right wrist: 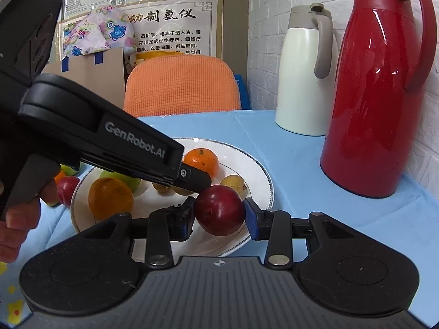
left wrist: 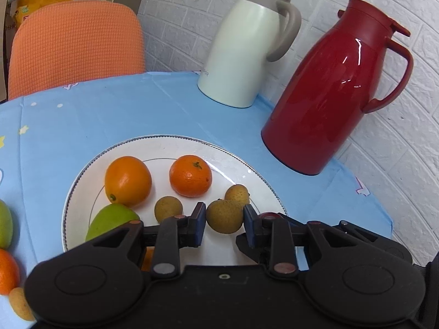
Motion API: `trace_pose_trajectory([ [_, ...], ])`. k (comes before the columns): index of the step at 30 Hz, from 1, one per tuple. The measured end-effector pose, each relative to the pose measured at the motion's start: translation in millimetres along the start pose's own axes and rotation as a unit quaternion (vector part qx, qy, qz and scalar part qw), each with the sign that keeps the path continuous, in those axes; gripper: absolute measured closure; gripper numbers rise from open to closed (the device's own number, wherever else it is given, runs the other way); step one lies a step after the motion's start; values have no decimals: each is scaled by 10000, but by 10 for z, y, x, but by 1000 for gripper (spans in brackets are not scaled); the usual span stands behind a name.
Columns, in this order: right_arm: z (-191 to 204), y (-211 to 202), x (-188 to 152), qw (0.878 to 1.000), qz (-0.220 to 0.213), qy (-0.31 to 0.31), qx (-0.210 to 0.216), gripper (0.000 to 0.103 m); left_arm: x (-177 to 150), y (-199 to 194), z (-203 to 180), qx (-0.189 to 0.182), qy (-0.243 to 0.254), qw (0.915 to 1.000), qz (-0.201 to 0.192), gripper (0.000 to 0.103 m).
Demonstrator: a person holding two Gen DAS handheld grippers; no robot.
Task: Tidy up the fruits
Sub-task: 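Carry the plum with the right tool while the left tool carries the longan to the plate, then open the right tool onto the plate while the left tool releases the longan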
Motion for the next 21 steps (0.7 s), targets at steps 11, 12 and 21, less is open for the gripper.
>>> trace_pose_trajectory([
  [11,28,138,31,9991,300,-297,-26,37,4,150,29,186,-6,9998,81,15],
  [12,32,142,34,9990,314,-306,-21,37,6,158,30,197,2,9998,64,15],
  [21,19,101,20,9994,158,-315,-23,7,-21,95,23,202,15,9998,-65,0],
])
Point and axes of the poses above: each gripper's, at about its wrist camera, not at the fingertips, and y roughly the way its jaws point, z to its left, x to its top, the point moved 2 cm from there along y, roughly the way its jaws point, and after that the axes turned 10 degrees about -y, right-handed, at the moved point
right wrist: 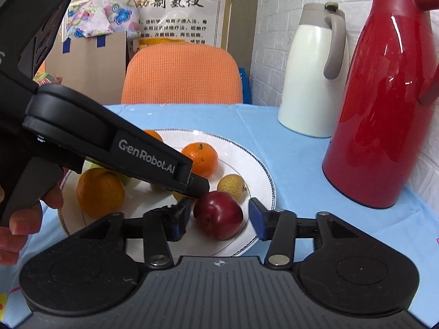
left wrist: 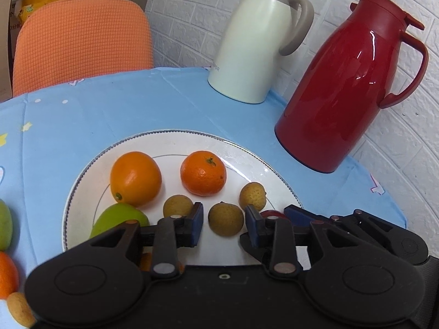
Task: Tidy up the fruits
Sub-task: 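Open the right tool onto the plate while the left tool releases the longan, then move both open tools back toward the fruit cluster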
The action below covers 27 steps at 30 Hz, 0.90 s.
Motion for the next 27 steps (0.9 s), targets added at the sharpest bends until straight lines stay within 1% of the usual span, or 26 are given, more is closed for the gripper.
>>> trace_pose_trajectory([
  [2,10,-42,-1,9999,-121,-43,-11,0,2,-48,-12,-14,-11,10000,-91,0],
  [5,32,-98,4,9997,-194,-115,-93,0,0,-142,-33,-113,-79,9997,-210,0],
  [13,59,-306,29,9990,-420,-19,-120,0,-53,-482,-118,-152,-61,9980,-617,0],
  [17,107,-413,31,9985,-532,83,-36,0,-126,-673,-132,-23,-60,9971,-762,0],
  [22,221,-504,-1,9982,-568,125,112,0,-278,-908,-82,135,-104,9956,-926,0],
  [27,357,-560,-38,9980,-535,126,302,0,-484,-1125,70,317,-277,9936,-1049,0],
])
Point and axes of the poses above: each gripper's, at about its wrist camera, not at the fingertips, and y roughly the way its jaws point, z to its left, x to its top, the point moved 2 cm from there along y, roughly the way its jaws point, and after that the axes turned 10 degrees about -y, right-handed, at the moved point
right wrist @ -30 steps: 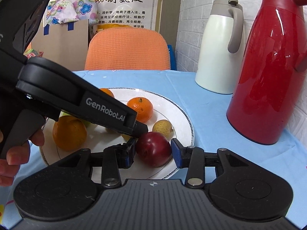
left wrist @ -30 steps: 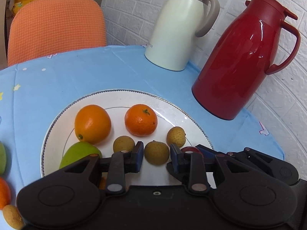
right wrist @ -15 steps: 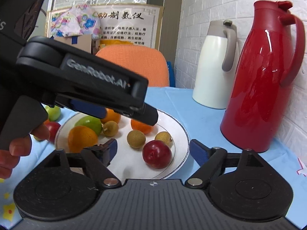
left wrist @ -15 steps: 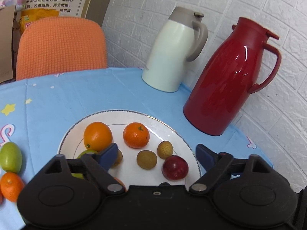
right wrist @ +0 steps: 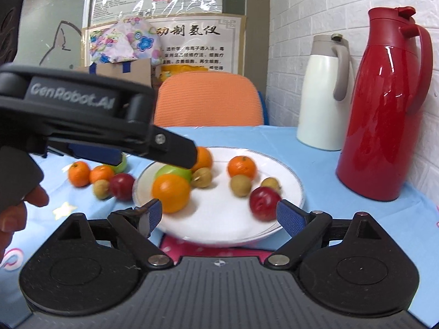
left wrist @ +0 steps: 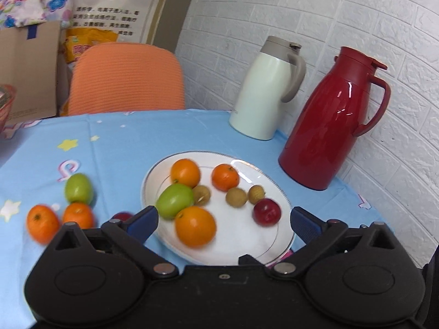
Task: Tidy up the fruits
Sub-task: 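Move both open tools back toward the fruit cluster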
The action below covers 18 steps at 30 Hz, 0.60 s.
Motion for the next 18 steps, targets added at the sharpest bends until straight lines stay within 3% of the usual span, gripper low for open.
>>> trace_pose_trajectory([
  [9,224,-48,-3,9992,13,36,407,0,-188,-328,510,642,-252,9976,-83,0],
  [18,579,-9,107,9953,42,-146,954,0,-224,-599,966,894,-613,9940,-163,0],
])
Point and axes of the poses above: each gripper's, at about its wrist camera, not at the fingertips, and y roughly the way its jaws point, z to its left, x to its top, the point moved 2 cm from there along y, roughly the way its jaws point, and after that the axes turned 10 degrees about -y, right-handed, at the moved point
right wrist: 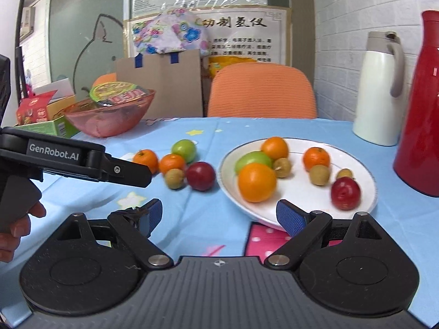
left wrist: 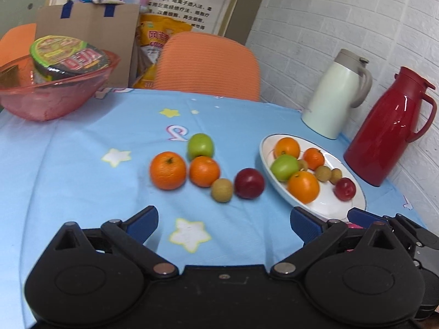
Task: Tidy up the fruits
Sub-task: 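Move both open tools back toward the fruit cluster, then grasp a longan with the right tool while the left tool grasps a mandarin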
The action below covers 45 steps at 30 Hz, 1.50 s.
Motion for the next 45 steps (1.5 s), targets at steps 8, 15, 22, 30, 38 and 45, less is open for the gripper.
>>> trace_pose_trajectory([
  [8,267,168,77,9990,150,51,429,0,69,-115,295,-3,-206,9998,-27,0],
  [15,383,363,144,9979,272,144,562,24,222,-187,441,-118,-184,9997,-112,0],
  [22,459,557,266,9981,296,69,529,28,427,47,476,-86,125,9999,-75,0],
  [30,463,773,298,9983,453,50,364,33,538,447,547,-41,176,9996,222,6],
  [38,469,891,334,9983,502,21,307,36,544,602,563,-129,169,9990,389,6],
  [45,492,970,359,9983,545,-141,178,37,556,647,597,-221,129,9987,446,5],
])
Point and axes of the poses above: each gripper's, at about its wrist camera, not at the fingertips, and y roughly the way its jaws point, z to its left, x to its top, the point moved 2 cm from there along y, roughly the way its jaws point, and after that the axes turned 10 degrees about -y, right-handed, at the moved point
